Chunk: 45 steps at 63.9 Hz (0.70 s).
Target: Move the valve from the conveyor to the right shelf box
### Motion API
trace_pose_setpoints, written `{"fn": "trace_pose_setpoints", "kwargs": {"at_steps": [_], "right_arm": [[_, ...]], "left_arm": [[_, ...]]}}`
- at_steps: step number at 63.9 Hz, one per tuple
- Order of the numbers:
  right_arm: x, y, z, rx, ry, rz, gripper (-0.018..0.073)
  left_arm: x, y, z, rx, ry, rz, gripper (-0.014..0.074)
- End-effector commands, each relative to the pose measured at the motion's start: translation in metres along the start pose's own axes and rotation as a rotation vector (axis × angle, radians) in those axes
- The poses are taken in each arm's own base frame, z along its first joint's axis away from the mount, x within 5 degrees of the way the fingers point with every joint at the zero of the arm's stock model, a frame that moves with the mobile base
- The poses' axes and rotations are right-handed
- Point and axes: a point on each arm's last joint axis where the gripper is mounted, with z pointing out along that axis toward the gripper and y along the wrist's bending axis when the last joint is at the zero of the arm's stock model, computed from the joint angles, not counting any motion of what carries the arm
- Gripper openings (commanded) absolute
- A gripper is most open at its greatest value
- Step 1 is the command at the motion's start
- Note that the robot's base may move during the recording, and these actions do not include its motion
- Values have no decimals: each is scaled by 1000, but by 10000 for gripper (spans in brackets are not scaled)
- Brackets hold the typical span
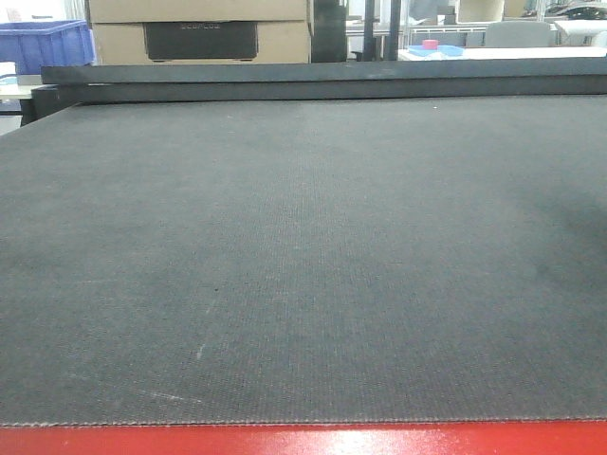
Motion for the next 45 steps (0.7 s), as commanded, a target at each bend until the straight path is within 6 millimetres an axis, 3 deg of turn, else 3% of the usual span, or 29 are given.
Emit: {"fn": "trace_pose_setpoints", "kwargs": {"at_steps": [1, 26, 45], "right_arm": [[-3, -1, 0, 0, -11, 4, 445], [-22, -5, 55, 0, 118, 14, 454], [-24, -5, 63, 1, 136, 16, 405]], "left_arm": [[-1, 0, -4, 8, -8, -12, -111], [-1, -1, -4, 14, -7, -15, -111], [-1, -1, -4, 14, -4, -14, -111]]}}
